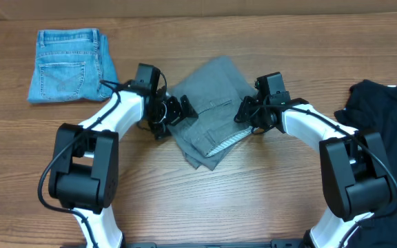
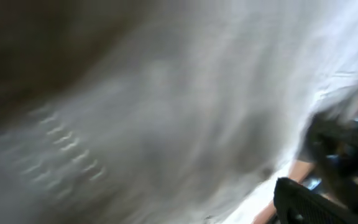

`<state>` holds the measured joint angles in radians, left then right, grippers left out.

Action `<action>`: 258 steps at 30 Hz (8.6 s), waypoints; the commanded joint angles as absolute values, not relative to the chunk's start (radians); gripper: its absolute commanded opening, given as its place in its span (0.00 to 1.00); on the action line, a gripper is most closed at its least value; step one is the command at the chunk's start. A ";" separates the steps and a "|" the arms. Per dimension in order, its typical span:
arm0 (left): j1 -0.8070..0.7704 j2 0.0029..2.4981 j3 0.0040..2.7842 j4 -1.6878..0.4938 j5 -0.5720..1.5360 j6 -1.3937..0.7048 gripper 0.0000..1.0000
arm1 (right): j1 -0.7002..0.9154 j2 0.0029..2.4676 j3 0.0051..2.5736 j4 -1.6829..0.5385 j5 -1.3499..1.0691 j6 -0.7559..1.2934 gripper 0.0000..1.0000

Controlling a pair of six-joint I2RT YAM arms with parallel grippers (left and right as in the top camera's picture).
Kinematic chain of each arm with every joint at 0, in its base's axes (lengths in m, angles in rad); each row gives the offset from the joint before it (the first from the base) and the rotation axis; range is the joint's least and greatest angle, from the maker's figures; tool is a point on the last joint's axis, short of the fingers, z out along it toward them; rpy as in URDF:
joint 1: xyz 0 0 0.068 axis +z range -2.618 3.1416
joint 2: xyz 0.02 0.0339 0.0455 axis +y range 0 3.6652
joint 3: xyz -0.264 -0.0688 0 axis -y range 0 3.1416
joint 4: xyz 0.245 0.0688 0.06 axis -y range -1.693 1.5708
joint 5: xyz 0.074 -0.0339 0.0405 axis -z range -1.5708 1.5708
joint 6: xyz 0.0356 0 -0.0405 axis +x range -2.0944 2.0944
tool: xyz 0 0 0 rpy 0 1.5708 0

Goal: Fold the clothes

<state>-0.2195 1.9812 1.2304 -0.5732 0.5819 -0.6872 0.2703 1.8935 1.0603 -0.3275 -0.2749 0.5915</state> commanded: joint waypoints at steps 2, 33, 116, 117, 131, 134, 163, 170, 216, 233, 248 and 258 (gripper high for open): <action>-0.272 2.043 1.087 -0.398 0.577 -0.851 1.00 | 0.273 1.908 1.056 -0.343 -0.284 0.595 0.10; 0.104 1.900 1.779 -0.887 0.704 -0.346 0.04 | 0.237 1.473 1.214 -0.689 -0.387 0.389 0.07; 0.133 1.499 2.209 -1.523 0.122 -0.054 1.00 | 0.234 1.082 1.505 -0.984 -0.105 0.178 0.60; 0.112 1.471 2.208 -1.552 0.104 -0.067 1.00 | 0.234 1.054 1.505 -0.991 -0.105 0.178 0.68; 0.025 1.359 2.207 -1.672 0.052 -0.093 1.00 | 0.234 0.813 1.505 -1.099 -0.105 0.178 1.00; 0.025 1.367 2.207 -1.672 0.052 -0.093 1.00 | 0.234 0.815 1.505 -1.159 -0.105 0.178 1.00; 0.025 1.373 2.207 -1.672 0.052 -0.093 1.00 | 0.233 0.318 0.671 -0.509 0.150 0.044 1.00; 0.025 1.374 2.207 -1.672 0.052 -0.093 1.00 | 0.233 0.044 0.374 -0.465 0.157 0.084 1.00; 0.019 1.374 2.207 -1.672 0.052 -0.093 1.00 | 0.194 0.003 0.087 -0.276 0.156 0.187 1.00; 0.020 1.037 1.689 -0.927 0.183 0.132 1.00 | 0.194 0.003 0.087 -0.276 0.156 0.187 1.00; 0.021 0.423 0.712 -0.227 0.204 0.158 1.00 | 0.194 0.003 0.087 -0.276 0.156 0.187 1.00; 0.021 0.020 0.194 0.121 0.176 0.104 1.00 | 0.194 0.003 0.087 -0.276 0.156 0.187 1.00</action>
<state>0.0257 0.0879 0.2958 0.0853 0.1909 0.1333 0.1970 0.0154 0.0895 -0.2836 0.1459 0.1829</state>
